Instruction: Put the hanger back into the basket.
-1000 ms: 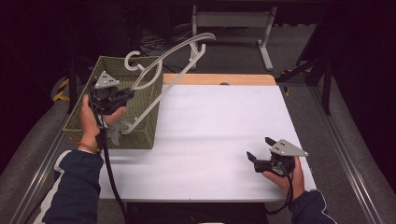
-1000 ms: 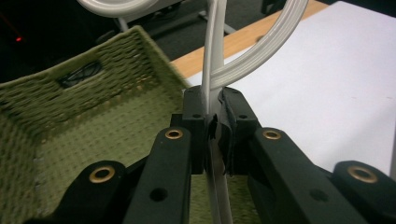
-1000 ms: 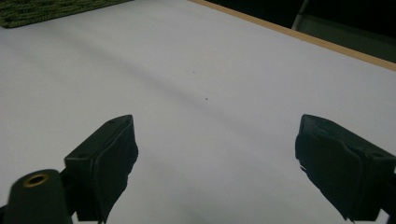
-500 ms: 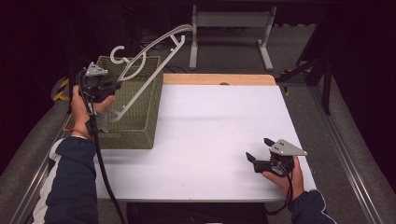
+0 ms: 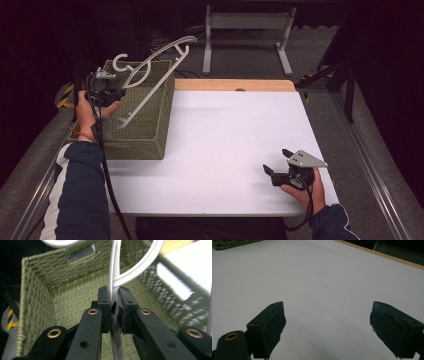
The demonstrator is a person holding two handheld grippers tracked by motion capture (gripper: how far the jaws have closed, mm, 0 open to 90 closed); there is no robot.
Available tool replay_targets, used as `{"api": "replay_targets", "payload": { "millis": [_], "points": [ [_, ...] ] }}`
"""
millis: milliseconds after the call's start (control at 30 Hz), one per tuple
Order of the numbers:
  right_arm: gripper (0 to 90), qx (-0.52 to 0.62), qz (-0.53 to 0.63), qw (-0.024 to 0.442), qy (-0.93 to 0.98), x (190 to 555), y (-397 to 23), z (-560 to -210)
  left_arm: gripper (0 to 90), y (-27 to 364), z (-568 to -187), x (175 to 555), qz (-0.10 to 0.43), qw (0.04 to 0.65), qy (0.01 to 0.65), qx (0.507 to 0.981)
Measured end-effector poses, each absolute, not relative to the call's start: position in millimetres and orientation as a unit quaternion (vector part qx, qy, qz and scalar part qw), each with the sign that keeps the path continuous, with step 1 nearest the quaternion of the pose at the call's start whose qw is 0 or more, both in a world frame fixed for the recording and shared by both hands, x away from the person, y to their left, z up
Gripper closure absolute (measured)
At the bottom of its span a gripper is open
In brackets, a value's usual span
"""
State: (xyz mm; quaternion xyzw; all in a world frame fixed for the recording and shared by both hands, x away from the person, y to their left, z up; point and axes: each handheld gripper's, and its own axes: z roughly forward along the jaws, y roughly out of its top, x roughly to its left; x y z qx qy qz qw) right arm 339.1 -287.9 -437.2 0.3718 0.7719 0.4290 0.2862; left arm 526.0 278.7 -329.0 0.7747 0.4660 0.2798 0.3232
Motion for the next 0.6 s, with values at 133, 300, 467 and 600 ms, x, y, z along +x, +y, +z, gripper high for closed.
{"api": "replay_targets", "payload": {
  "millis": [133,300,467,600],
  "points": [
    [13.1,0.37,0.431,0.287,0.772,338.6,-287.4,-437.3,81.4,284.3,-341.7,532.6,0.271,0.3,0.475,0.781],
    [13.1,0.368,0.429,0.285,0.774,338.8,-286.7,-438.1,79.8,291.5,-359.0,539.8,0.264,0.266,0.498,0.782],
    [13.4,0.363,0.434,0.291,0.771,337.7,-286.3,-437.2,74.3,290.2,-352.1,535.9,0.281,0.273,0.489,0.779],
    [13.4,0.357,0.432,0.295,0.774,336.9,-284.6,-436.4,71.0,284.2,-346.6,531.4,0.28,0.292,0.479,0.779]
  ]
}}
